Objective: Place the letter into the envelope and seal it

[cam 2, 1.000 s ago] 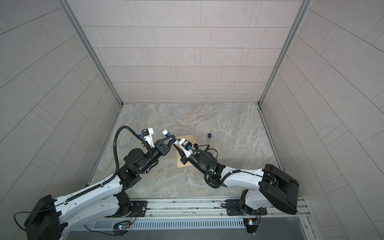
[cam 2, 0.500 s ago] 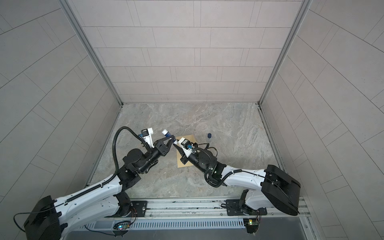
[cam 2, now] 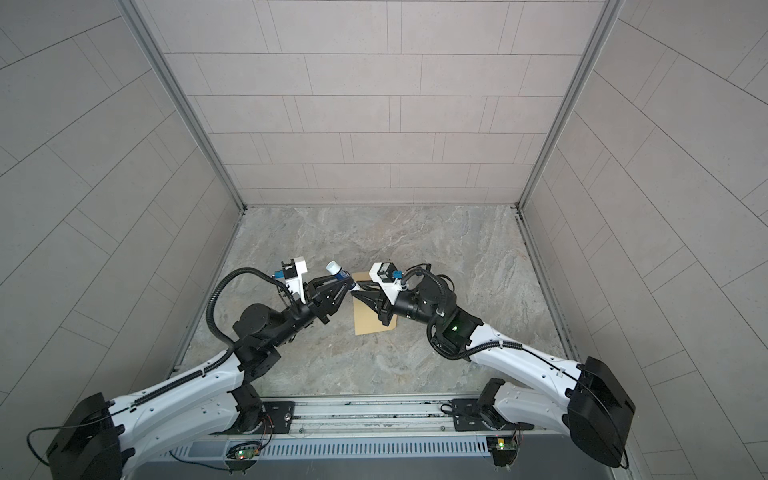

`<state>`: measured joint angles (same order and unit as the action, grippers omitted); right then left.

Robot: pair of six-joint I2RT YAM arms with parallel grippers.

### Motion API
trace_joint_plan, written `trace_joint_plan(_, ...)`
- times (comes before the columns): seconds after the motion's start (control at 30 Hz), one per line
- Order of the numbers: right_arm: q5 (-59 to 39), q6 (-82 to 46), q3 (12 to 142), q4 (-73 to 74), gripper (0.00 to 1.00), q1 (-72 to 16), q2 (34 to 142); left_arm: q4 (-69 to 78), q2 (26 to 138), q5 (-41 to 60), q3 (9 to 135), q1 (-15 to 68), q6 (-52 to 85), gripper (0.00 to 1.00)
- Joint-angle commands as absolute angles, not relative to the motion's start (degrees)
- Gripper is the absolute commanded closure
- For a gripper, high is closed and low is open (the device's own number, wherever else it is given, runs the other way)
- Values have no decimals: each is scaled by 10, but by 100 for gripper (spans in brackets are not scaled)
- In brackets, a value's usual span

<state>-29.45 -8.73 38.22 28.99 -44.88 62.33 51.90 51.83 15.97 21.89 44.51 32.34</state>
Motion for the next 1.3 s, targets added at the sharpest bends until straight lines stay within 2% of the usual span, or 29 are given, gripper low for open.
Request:
trace_joint_plan(0.0,-411,-137,409,273,100,-425,617,551,524,265,211,454,290,100)
trace_joint_plan(0.13,-442,-145,422,250,100,-412,621,558,522,252,207,454,294,100)
trace_joint_plan(0.2,-425,-142,420,254,100,-412,620,552,521,216,203,453,306,100)
trace_joint_plan(0.27,-389,-137,411,270,96,-414,616,544,519,164,201,454,327,100)
trace_joint_plan(0.3,-366,-133,404,281,85,-415,613,541,519,137,200,454,343,100)
trace_joint_plan(0.33,-338,-125,398,288,66,-420,610,541,519,113,199,453,359,100)
trace_joint_plan(0.37,-305,-112,394,290,57,-427,607,544,519,96,199,454,374,100)
trace_joint_plan(0.43,-218,-62,381,293,43,-455,596,555,521,63,199,454,405,100)
trace_joint_plan(0.5,-125,-4,360,319,36,-490,586,564,520,37,199,454,436,100)
trace_joint_plan(0.6,-4,86,314,393,35,-546,582,571,518,13,199,453,465,100)
trace_joint_plan(0.8,137,200,284,533,35,-614,630,574,519,4,201,454,506,100)
trace_joint_plan(1.07,169,242,295,663,37,-638,726,574,531,3,203,454,531,100)
trace_joint_plan(1.27,177,241,311,690,45,-638,764,572,529,5,202,453,533,100)
